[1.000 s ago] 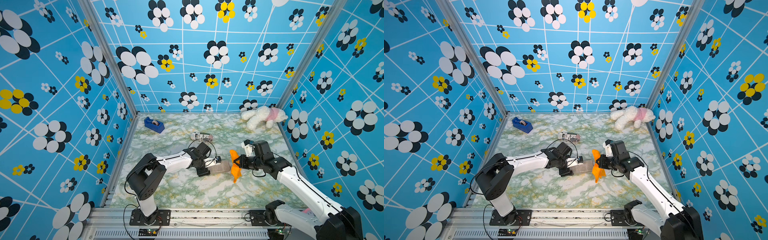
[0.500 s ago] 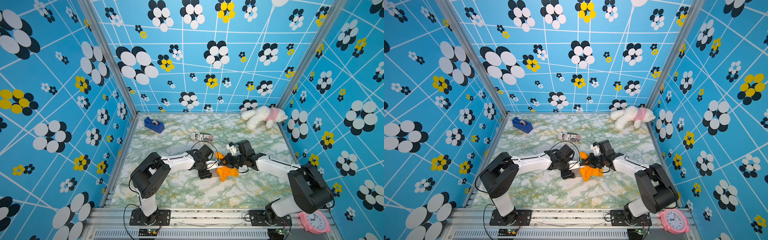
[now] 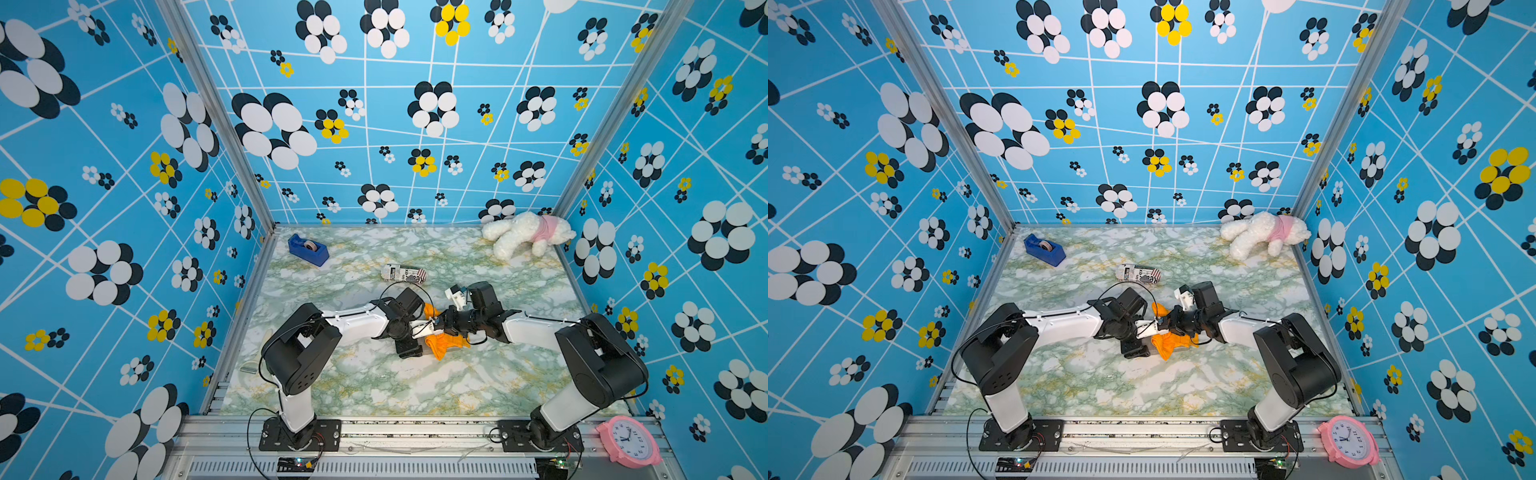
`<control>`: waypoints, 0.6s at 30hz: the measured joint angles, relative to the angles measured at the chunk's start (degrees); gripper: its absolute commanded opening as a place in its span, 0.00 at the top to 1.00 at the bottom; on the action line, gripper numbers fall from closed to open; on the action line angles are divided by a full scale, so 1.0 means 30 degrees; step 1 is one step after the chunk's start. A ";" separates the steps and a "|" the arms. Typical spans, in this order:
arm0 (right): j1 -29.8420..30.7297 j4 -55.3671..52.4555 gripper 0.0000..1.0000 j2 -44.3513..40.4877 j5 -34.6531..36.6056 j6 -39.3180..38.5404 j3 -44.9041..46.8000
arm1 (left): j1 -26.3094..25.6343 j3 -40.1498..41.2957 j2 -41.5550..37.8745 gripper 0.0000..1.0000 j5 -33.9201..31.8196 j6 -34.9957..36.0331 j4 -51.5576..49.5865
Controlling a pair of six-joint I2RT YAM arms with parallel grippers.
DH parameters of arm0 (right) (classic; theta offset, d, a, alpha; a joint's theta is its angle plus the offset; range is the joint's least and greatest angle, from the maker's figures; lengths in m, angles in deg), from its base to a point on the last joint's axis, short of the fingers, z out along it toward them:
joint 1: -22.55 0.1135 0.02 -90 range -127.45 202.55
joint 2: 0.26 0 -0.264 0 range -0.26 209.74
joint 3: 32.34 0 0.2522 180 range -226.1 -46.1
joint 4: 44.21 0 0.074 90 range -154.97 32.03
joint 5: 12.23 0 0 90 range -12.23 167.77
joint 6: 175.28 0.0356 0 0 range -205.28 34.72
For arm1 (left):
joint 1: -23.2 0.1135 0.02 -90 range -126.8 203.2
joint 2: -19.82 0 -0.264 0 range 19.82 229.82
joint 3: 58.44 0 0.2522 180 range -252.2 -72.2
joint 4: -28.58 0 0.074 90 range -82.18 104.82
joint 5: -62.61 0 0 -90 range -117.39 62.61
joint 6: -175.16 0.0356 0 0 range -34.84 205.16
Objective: Wipe the eyeglass case
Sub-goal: Wipe the dirt from the eyeglass case.
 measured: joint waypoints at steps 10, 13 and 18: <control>-0.0051 -0.0197 1.00 -0.1552 -0.1698 -0.1151 0.1894 | -0.0080 0.1093 -0.0146 0.59 0.1078 -0.0102 0.2412; 0.0051 0.1785 1.00 -0.0510 -0.2477 -0.0474 0.2025 | 0.0044 0.1428 -0.0204 0.60 0.1377 -0.0372 0.2980; 0.0357 0.4350 1.00 0.0801 -0.3257 0.0525 0.2120 | 0.0066 0.1596 -0.0240 0.60 0.1472 -0.0517 0.3279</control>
